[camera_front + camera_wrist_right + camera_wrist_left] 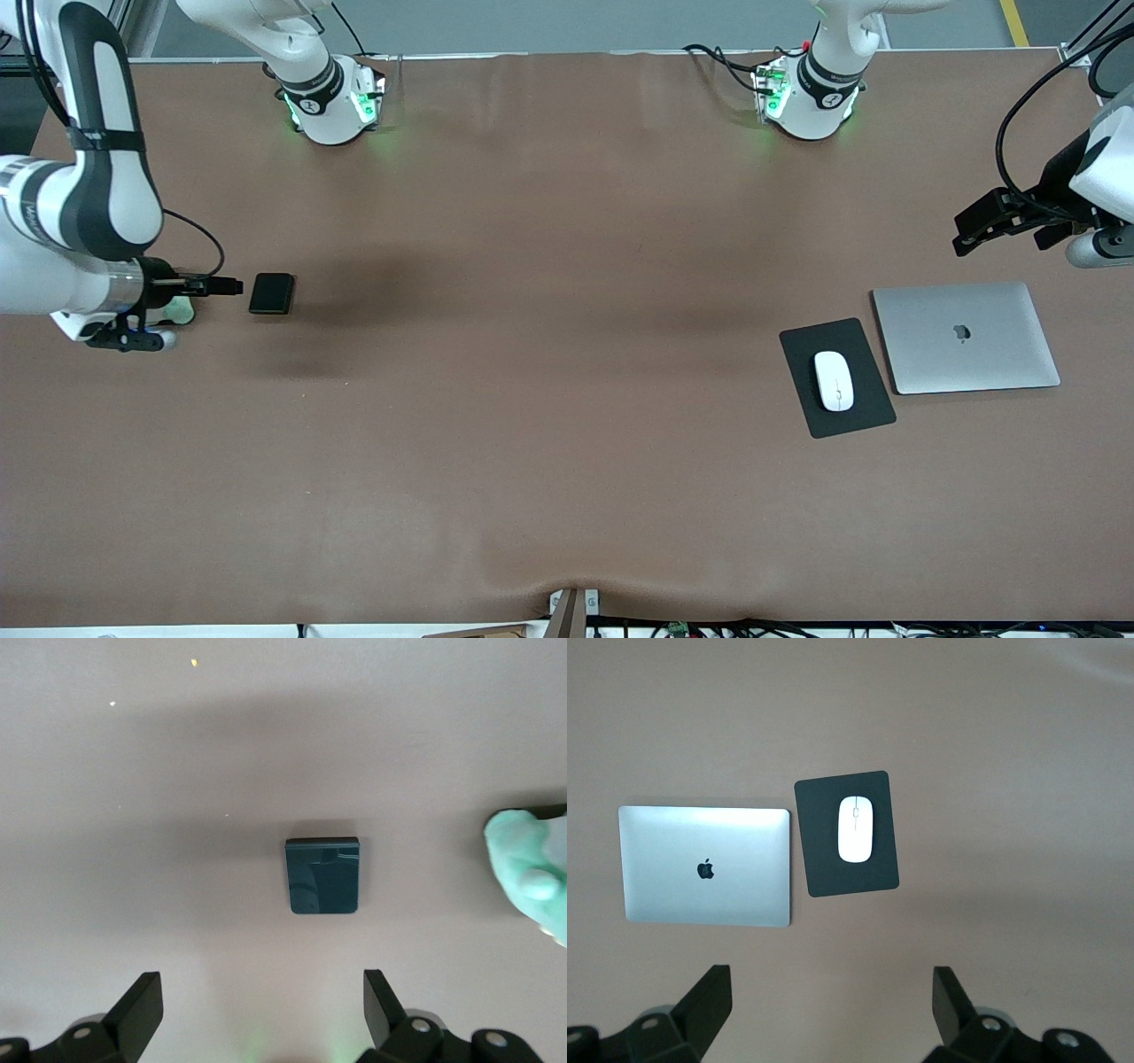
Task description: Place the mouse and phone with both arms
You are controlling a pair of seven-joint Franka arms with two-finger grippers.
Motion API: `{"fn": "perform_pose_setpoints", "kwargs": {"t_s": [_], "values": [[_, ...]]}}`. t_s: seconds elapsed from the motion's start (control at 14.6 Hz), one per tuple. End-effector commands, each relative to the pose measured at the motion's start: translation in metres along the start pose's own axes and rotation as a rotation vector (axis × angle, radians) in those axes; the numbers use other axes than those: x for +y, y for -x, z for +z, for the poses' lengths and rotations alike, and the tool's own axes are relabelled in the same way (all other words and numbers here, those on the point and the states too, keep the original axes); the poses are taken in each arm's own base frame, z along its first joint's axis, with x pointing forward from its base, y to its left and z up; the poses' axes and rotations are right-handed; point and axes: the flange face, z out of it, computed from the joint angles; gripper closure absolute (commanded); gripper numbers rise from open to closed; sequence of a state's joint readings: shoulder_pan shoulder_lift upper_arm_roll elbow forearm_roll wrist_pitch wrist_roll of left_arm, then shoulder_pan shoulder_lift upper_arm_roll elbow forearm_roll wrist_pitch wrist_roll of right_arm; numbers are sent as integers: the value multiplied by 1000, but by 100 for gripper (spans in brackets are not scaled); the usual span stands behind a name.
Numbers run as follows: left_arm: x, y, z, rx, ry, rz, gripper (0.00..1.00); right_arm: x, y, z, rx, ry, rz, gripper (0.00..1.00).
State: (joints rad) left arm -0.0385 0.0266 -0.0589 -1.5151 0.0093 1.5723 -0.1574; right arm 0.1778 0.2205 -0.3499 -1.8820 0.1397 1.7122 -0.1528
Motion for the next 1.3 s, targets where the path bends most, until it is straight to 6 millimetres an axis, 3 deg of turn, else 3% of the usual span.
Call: {"fn": "perform_pose_setpoints", "kwargs": {"t_s": [0.0,0.21,0.48,0.89,1.03,1.23], "values": [[-3,3,-6,0,7,17,0,-3,0,-60,12,21,-21,0],[-4,3,-8,4,5,15,0,-8,7,-92,38,21,-31,0],[-7,8,-17,19,9,11,0,-15,24,-154,60,15,-86,0],[-8,11,-23,27,8,9,0,-22,55,-212,85,32,-100,0],[-8,13,-25,27,7,9,0,-25,66,-219,73,25,-97,0],[-9,16,-28,30,7,8,0,-25,99,-241,109,12,-108,0]]}}
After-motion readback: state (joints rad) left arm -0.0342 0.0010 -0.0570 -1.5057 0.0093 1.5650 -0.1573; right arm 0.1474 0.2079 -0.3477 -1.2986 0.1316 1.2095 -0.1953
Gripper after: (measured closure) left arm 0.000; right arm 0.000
